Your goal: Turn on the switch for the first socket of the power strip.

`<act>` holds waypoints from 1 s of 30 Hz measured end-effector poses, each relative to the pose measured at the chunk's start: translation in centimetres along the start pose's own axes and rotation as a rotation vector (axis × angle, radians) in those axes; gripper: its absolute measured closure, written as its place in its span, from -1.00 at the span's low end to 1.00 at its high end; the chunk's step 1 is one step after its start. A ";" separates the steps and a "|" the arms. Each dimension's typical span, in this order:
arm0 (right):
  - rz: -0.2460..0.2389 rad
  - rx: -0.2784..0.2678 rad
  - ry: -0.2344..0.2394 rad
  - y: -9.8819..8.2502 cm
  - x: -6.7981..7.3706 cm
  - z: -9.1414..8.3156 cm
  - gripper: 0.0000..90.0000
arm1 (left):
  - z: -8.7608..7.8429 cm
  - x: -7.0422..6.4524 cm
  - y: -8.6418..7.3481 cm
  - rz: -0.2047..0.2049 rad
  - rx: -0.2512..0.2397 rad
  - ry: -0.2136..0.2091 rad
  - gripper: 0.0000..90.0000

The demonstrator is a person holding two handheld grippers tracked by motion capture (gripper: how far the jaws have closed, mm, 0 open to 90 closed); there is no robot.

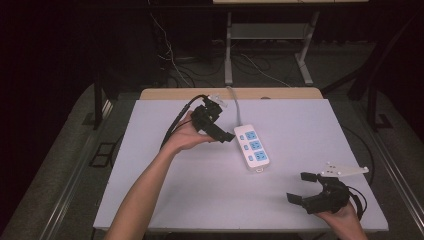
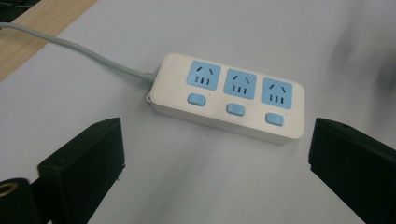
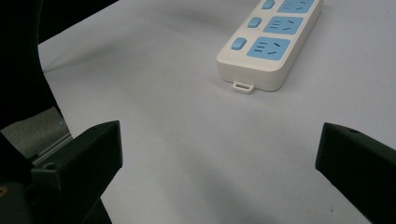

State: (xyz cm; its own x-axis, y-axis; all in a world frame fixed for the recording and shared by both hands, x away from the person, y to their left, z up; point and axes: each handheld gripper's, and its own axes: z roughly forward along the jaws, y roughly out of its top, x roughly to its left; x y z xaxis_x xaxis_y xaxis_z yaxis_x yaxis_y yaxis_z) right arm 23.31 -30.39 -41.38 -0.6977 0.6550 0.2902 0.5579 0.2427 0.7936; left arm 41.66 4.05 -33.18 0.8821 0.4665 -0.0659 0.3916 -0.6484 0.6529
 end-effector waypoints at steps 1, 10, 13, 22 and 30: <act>0.000 0.000 0.001 0.0 0.0 0.0 -0.99 | 0.1 0.1 0.2 0.001 0.006 0.003 -0.91; 0.002 -0.001 0.001 0.0 -0.1 -0.1 -0.99 | 1.3 0.2 1.5 0.027 0.033 0.016 -0.68; 0.001 -0.001 0.000 0.0 -0.1 -0.1 -0.99 | 1.7 0.3 1.9 0.039 0.038 0.031 -0.49; -0.009 0.007 -0.001 0.0 -0.1 0.0 -0.99 | 3.3 0.7 2.1 0.046 0.036 0.043 0.20; -0.010 0.014 -0.002 0.0 -0.2 0.0 -0.99 | 5.0 1.2 2.0 0.035 0.038 0.019 0.59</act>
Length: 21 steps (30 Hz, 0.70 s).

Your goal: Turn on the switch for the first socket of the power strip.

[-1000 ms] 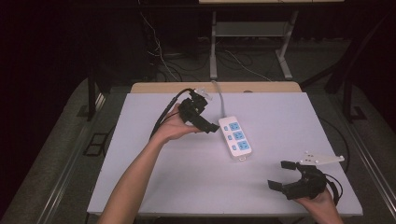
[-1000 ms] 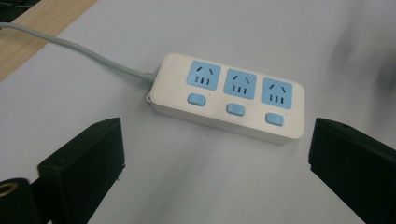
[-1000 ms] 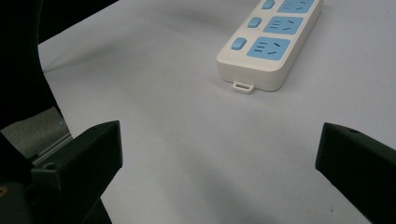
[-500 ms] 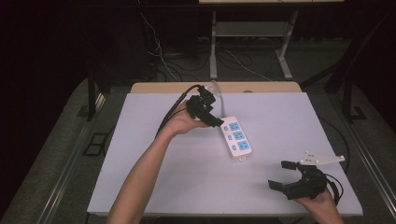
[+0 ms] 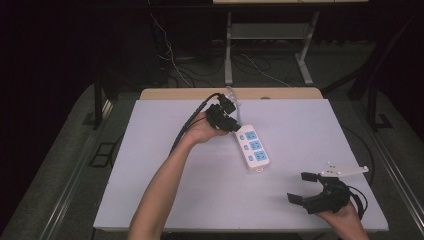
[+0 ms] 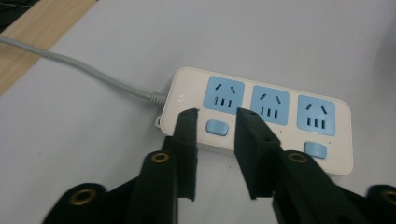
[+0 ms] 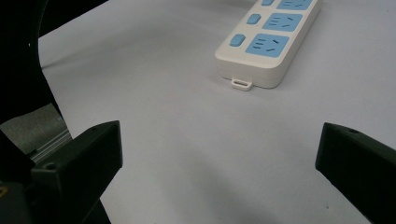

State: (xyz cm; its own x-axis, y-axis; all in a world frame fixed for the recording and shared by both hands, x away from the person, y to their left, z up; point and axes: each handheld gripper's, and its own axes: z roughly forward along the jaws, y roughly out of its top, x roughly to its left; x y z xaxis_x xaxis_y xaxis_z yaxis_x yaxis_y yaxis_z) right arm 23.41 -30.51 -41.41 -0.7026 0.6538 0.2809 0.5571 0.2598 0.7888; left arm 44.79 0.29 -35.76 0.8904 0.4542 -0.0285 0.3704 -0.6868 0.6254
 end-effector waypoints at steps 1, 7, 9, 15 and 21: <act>-0.002 0.000 0.001 0.0 0.0 0.0 -0.99 | 0.2 0.1 0.0 -0.005 0.000 -0.001 0.63; -0.007 0.005 0.002 0.0 0.0 0.1 -0.99 | 1.1 0.6 -0.2 -0.032 0.003 -0.017 0.81; -0.007 0.005 0.000 0.0 0.0 0.1 -0.99 | 1.3 0.8 -0.3 -0.045 -0.001 -0.026 0.88; -0.008 0.009 0.000 0.0 0.0 0.1 -0.99 | 2.0 1.1 -0.4 -0.079 -0.022 -0.046 0.97; -0.015 0.015 0.004 0.0 0.1 0.3 -0.99 | 2.5 1.3 -0.4 -0.107 -0.046 -0.060 0.97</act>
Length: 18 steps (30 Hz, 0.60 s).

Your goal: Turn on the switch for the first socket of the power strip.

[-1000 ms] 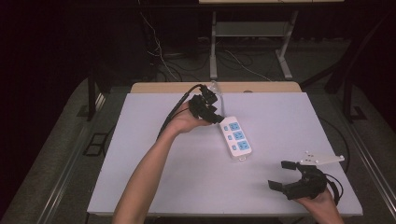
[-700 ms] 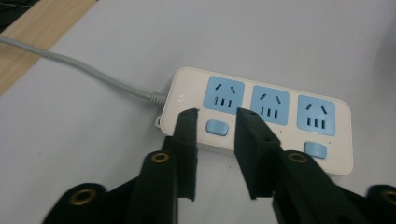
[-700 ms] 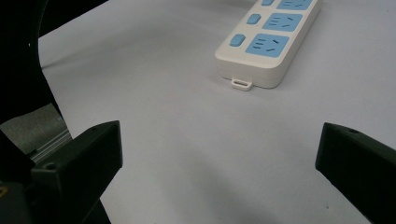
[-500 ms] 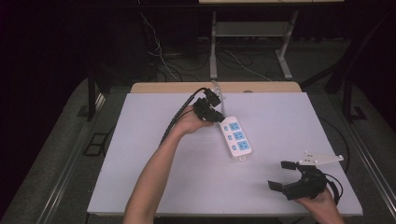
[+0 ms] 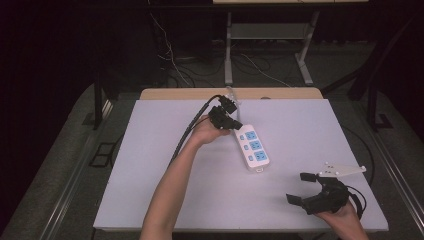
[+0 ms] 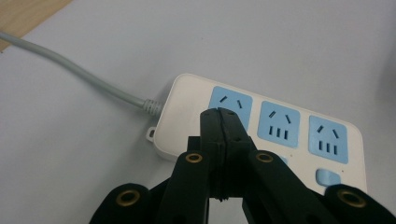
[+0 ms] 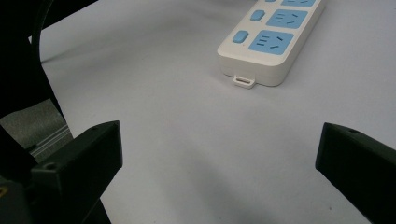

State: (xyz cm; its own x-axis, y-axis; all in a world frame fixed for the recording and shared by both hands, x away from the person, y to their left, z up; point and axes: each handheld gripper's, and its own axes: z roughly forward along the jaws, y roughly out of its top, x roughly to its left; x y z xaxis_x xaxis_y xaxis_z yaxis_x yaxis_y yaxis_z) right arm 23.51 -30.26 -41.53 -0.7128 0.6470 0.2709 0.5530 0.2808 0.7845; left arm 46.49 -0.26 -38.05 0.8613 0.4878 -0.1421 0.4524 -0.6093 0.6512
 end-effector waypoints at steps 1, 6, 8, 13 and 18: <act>-0.001 0.002 0.001 0.0 0.0 0.0 -0.99 | 0.1 0.0 0.0 -0.006 -0.002 -0.001 0.98; -0.005 0.004 0.000 0.0 0.0 0.1 -0.99 | 0.7 0.1 -0.2 -0.014 -0.003 -0.013 0.98; -0.005 0.004 0.000 0.0 0.0 0.1 -0.99 | 1.0 0.0 -0.3 -0.012 -0.001 -0.018 0.98; -0.009 0.004 -0.003 0.0 0.0 0.1 -0.99 | 1.6 -0.1 -0.5 -0.005 0.007 -0.032 0.98; -0.009 0.002 -0.003 0.1 0.0 0.0 -0.99 | 2.2 -0.1 -0.8 -0.010 0.015 -0.033 0.98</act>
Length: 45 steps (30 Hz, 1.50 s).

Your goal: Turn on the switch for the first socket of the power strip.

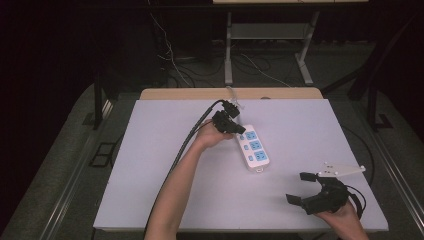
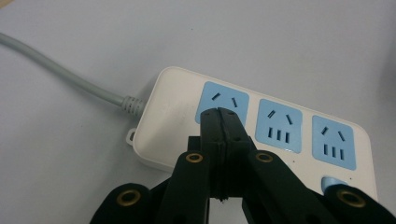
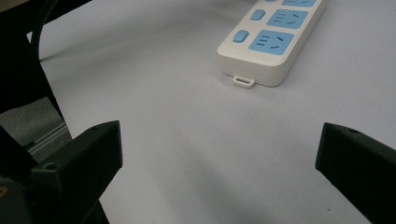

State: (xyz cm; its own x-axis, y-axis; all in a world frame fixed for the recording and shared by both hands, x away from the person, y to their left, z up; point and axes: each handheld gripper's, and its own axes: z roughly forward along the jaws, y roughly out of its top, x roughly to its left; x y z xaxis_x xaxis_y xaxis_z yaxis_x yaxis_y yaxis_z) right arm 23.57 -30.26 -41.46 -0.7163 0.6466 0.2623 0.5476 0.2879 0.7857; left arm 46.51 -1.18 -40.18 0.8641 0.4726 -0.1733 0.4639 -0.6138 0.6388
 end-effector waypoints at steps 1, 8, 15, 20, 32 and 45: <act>0.002 -0.003 -0.001 0.0 0.0 -0.1 -0.99 | 0.1 0.0 -0.1 -0.005 0.006 -0.005 0.98; 0.010 -0.024 -0.005 0.0 -0.4 -0.5 -0.99 | 0.8 0.1 -0.7 -0.019 0.006 -0.010 0.98; 0.007 -0.027 -0.007 0.1 -0.4 -0.6 -0.99 | 0.9 0.4 -1.0 -0.052 -0.015 -0.022 0.98; 0.004 -0.029 -0.009 0.1 -0.3 -0.6 -0.99 | 1.0 0.5 -1.1 -0.070 -0.013 -0.022 0.99; -0.002 -0.039 -0.014 0.2 -0.1 -0.8 -0.99 | 1.1 0.0 -1.1 -0.079 0.006 0.016 0.99; 0.004 -0.041 -0.016 0.1 -0.3 -0.8 -0.99 | 1.0 -0.5 -2.1 -0.089 -0.076 0.046 0.98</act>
State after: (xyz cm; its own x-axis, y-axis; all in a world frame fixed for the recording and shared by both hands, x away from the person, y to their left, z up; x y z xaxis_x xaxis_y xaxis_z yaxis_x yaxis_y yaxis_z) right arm 23.51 -31.02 -40.98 -0.7073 0.6588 0.2566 0.5317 0.2565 0.8072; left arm 45.35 -0.76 -42.15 0.8093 0.5528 -0.1987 0.5209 -0.5188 0.6779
